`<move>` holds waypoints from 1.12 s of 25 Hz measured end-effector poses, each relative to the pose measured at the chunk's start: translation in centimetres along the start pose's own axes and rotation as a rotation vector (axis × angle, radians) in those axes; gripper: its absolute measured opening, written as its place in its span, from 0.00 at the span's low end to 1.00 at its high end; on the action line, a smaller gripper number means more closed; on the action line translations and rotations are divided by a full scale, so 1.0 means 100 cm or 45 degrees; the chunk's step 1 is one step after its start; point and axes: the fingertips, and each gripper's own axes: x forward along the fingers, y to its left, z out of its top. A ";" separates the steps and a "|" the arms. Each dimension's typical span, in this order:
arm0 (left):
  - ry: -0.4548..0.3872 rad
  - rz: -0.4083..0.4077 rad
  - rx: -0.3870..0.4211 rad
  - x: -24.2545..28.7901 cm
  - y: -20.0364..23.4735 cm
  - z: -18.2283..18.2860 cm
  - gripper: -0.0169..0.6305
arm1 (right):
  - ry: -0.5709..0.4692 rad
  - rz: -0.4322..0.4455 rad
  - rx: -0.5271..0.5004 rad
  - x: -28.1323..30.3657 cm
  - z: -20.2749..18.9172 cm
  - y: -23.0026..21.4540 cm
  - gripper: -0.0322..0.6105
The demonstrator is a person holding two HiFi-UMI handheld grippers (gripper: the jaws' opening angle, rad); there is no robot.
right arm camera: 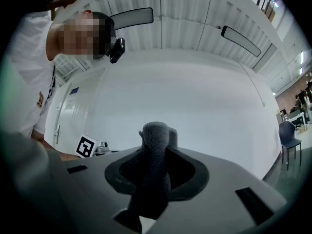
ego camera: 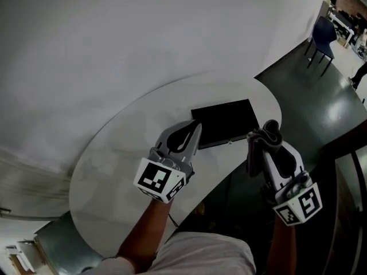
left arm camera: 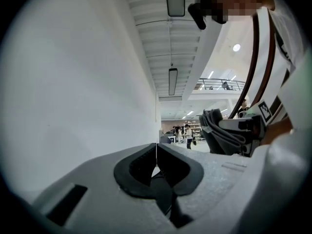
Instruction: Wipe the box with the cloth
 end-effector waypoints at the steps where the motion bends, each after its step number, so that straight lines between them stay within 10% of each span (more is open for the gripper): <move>1: 0.010 0.005 -0.006 0.002 0.004 -0.004 0.05 | 0.007 -0.001 -0.002 0.003 -0.002 -0.002 0.21; 28: 0.467 0.266 -0.162 0.047 0.055 -0.104 0.18 | 0.159 0.167 -0.017 0.051 -0.043 -0.100 0.21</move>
